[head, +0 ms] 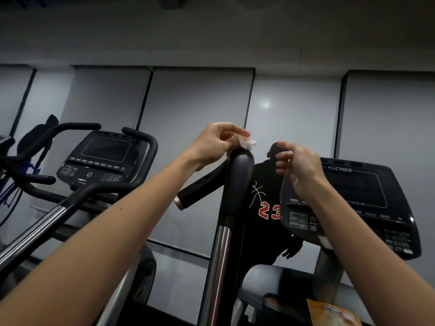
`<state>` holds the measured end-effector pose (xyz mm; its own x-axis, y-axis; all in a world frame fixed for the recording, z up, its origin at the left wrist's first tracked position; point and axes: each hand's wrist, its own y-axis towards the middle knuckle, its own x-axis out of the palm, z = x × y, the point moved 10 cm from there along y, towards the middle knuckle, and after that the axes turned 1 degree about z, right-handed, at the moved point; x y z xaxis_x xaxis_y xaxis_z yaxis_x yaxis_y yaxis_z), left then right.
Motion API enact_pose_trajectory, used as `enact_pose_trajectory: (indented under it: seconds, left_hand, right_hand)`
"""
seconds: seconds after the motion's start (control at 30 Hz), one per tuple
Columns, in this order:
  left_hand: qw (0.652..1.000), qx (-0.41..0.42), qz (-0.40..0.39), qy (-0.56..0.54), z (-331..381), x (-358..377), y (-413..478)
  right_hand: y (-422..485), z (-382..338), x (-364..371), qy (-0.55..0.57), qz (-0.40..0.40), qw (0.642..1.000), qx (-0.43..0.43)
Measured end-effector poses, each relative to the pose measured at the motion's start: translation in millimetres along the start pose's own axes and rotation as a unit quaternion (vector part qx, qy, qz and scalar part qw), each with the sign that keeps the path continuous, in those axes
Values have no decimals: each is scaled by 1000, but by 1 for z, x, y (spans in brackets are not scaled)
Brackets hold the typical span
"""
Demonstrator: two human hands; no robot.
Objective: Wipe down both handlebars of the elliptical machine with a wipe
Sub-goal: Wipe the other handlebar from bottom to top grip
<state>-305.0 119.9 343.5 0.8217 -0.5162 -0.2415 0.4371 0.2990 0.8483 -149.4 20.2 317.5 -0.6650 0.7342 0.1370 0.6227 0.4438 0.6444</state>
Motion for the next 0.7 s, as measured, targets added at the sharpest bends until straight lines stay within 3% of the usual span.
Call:
enact_pose_trajectory:
  seconds: [0.2,0.3,0.43,0.53,0.7]
  left_hand:
    - [999,19,-6,-44,11,5,-14]
    - [991,-1,70,-110,5,-6,-18]
    - [976,-72,172,-114,-18,-19,-24]
    - [962,-111,223,-112,-32,-17,-30]
    - [977,-97,184,-55,-22,16,-26]
  right_hand:
    - [-15,-50,29,-90,-74,975,-189]
    - [-26,-61,49,-143,-127,948,-254]
    - [-35,-57,69,-330,-153,874,-322]
    - [-25,-49,65,-311,-134,891,-301]
    - [-1,-35,57,-224,-85,936,-260]
